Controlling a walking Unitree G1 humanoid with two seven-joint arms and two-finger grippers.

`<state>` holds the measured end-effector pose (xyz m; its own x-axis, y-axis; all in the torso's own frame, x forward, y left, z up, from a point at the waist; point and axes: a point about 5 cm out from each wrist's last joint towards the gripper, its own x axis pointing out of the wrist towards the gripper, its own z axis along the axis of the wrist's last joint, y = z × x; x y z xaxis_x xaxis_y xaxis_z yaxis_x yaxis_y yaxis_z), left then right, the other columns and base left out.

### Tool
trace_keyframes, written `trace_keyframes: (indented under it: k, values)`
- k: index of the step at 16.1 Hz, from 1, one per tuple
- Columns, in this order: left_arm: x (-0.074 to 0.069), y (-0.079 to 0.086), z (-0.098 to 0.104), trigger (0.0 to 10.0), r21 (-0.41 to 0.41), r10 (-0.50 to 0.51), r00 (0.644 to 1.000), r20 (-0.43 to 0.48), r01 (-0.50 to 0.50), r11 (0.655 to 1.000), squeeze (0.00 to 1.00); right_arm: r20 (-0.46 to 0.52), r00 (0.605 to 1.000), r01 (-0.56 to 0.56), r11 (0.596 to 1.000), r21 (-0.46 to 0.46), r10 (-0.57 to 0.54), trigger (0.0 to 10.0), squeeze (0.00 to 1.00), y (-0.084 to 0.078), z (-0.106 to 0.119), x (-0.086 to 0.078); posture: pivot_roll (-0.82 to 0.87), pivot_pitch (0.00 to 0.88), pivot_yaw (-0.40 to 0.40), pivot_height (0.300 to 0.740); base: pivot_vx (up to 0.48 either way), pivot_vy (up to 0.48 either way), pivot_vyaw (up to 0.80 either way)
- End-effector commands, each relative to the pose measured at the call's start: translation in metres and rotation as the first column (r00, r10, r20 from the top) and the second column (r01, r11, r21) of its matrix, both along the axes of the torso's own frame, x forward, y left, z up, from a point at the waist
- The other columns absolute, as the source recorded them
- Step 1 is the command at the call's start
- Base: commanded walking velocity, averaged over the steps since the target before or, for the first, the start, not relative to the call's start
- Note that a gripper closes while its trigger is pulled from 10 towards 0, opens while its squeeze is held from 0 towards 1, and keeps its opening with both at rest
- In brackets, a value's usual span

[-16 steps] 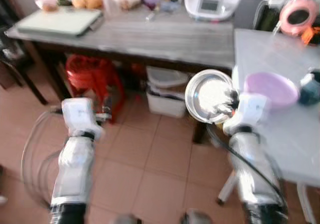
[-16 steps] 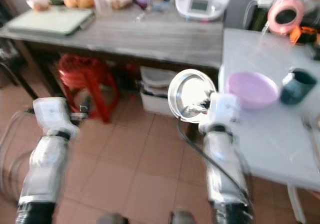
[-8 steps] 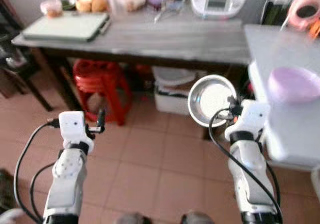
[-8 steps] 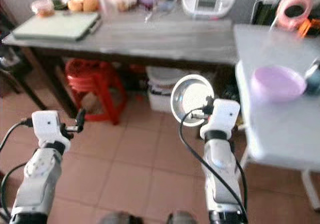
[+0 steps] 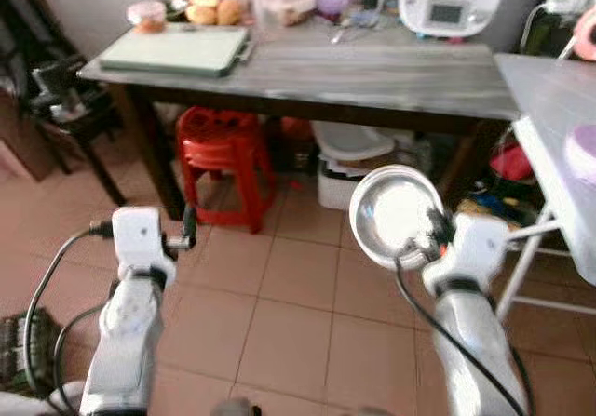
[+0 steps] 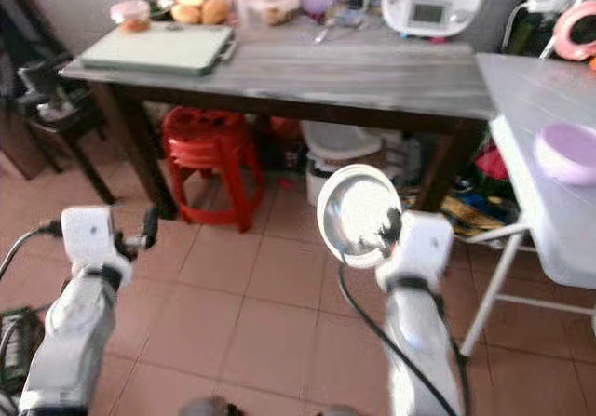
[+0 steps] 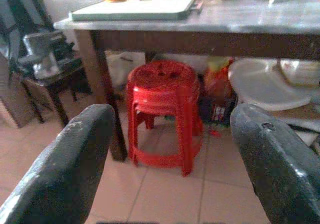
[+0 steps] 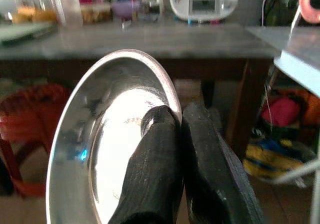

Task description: Setting the table

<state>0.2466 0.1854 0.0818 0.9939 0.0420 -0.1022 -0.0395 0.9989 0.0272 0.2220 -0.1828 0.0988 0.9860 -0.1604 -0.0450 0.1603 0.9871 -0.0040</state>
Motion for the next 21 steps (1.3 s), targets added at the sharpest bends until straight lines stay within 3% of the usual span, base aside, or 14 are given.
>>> trace_keyframes:
  k: [1, 4, 6, 9, 21]
  values:
    - [-0.004, -0.003, 0.002, 10.0, 0.019, -0.031, 0.999, -0.008, 0.031, 0.999, 0.00, 0.021, 1.000, -0.001, 1.000, -0.007, 0.001, 10.0, 0.00, -0.003, 0.007, -0.002, 0.00, 0.000, 0.021, 0.740, 0.000, 0.000, 0.00]
    - [-0.013, -0.007, -0.002, 10.0, -0.004, -0.056, 0.998, -0.036, 0.056, 0.998, 0.00, 0.001, 1.000, -0.012, 1.000, -0.006, 0.012, 10.0, 0.00, -0.002, 0.005, -0.005, 0.01, 0.000, 0.008, 0.740, 0.000, 0.000, 0.00]
    - [-0.008, -0.012, 0.001, 10.0, -0.011, -0.068, 0.997, -0.040, 0.067, 0.998, 0.00, 0.012, 1.000, -0.025, 1.000, -0.001, 0.025, 10.0, 0.00, 0.004, 0.009, -0.002, 0.00, 0.000, 0.016, 0.740, 0.000, 0.000, 0.00]
    - [-0.006, -0.021, 0.010, 10.0, -0.047, -0.161, 0.987, 0.003, 0.161, 0.986, 0.00, 0.011, 1.000, -0.015, 1.000, 0.014, 0.014, 10.0, 0.00, 0.004, 0.008, -0.003, 0.00, 0.000, 0.032, 0.740, 0.000, 0.000, 0.00]
    - [0.005, -0.031, 0.017, 10.0, -0.082, -0.202, 0.979, 0.028, 0.204, 0.975, 0.00, 0.043, 0.999, -0.005, 1.000, 0.000, 0.005, 10.0, 0.00, 0.002, 0.015, 0.011, -0.01, 0.000, 0.039, 0.740, 0.446, 0.000, -0.08]
